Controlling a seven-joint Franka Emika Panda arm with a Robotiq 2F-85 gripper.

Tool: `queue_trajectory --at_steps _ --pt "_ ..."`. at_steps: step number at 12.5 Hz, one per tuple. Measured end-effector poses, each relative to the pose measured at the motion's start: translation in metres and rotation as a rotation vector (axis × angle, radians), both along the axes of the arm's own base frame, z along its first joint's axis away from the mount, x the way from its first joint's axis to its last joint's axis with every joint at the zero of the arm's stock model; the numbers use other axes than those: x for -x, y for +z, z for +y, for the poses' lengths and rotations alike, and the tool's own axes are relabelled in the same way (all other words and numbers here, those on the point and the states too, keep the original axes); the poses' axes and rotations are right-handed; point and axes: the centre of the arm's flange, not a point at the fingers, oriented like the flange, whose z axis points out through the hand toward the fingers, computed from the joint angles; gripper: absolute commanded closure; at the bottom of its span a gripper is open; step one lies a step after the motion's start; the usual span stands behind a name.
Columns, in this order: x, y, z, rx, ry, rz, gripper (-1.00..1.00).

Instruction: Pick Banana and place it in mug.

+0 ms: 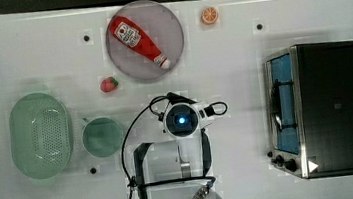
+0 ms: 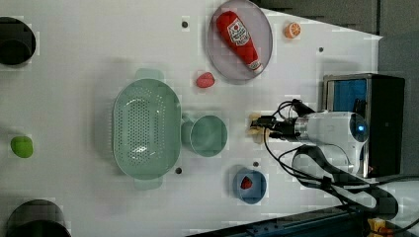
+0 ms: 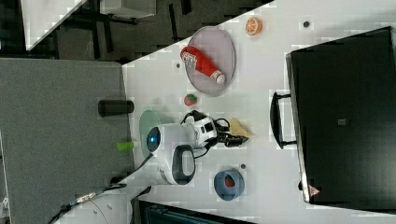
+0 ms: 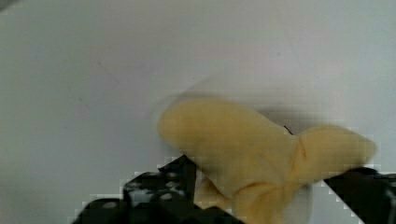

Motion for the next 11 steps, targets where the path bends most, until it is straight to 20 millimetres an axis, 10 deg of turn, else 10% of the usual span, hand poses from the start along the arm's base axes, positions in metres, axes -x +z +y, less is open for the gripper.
queue_trajectory --at_steps 3,9,11 --pt "-0.001 0.005 0.002 -0.006 0.004 -0.013 0.34" --pt "-0.006 0.012 -0.011 -0.007 -0.039 -0.029 0.34" --pt "-0.009 0.042 -0.015 -0.004 -0.044 0.003 0.34"
